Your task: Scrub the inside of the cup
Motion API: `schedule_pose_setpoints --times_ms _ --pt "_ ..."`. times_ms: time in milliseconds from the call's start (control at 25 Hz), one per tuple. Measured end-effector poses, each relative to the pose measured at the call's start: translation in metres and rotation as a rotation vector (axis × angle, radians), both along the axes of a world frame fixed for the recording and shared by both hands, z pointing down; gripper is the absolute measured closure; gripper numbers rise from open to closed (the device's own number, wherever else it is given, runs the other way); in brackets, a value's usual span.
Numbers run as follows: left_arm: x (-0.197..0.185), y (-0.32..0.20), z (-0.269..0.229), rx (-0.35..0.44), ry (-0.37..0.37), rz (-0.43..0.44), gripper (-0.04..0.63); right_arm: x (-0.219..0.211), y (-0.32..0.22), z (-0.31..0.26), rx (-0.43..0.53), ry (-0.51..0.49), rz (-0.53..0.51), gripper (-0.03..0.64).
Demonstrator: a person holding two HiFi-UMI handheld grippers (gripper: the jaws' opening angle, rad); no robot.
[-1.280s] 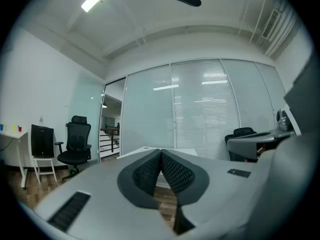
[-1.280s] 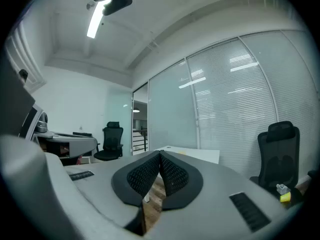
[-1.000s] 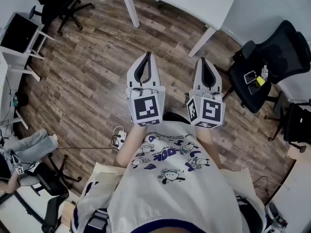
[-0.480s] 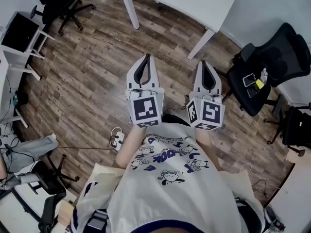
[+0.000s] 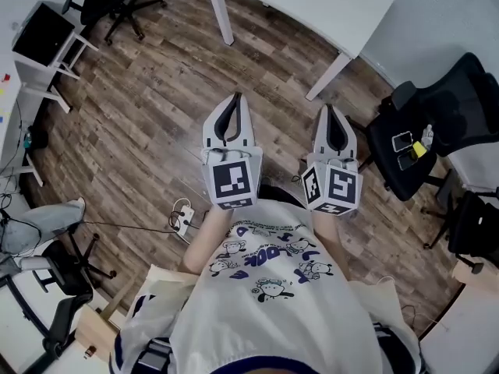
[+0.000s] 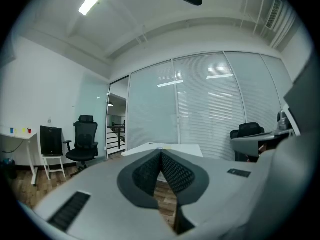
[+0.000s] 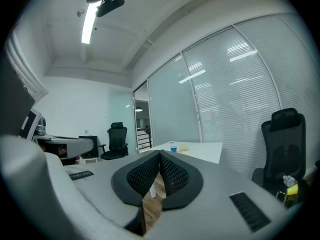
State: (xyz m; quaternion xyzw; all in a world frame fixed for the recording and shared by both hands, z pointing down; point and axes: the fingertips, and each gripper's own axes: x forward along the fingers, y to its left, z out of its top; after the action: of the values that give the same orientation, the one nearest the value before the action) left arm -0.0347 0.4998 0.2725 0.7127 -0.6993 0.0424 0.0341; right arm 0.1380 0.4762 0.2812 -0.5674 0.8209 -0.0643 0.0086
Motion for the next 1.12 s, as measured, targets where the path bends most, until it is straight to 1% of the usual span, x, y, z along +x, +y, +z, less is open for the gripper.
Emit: schedule_pose_setpoints --times_ms 280,400,520,720,880,1120 --pt "-0.003 0.007 0.01 -0.036 0.008 -0.001 0.569 -0.003 0.003 0.008 -0.023 -0.009 -0.015 0.589" --pt "-0.007 0.002 0.013 -0.045 0.0 -0.007 0.569 -0.001 -0.002 0.012 -0.036 -0.012 -0.008 0.589" --pt "-0.007 -0.007 0.015 -0.043 0.006 0.007 0.569 0.002 -0.008 0.014 -0.04 -0.008 0.008 0.589" --pt "-0.008 -0.038 0.014 -0.031 0.02 0.043 0.569 0.003 -0.029 0.013 -0.036 0.003 0.042 0.589" --pt "-0.01 -0.07 0.014 -0.027 0.029 0.07 0.569 0.001 -0.056 0.016 -0.038 0.011 0.064 0.589" --pt "-0.029 -0.123 0.012 -0.024 0.036 0.093 0.569 -0.019 -0.107 0.016 -0.048 0.019 0.083 0.589"
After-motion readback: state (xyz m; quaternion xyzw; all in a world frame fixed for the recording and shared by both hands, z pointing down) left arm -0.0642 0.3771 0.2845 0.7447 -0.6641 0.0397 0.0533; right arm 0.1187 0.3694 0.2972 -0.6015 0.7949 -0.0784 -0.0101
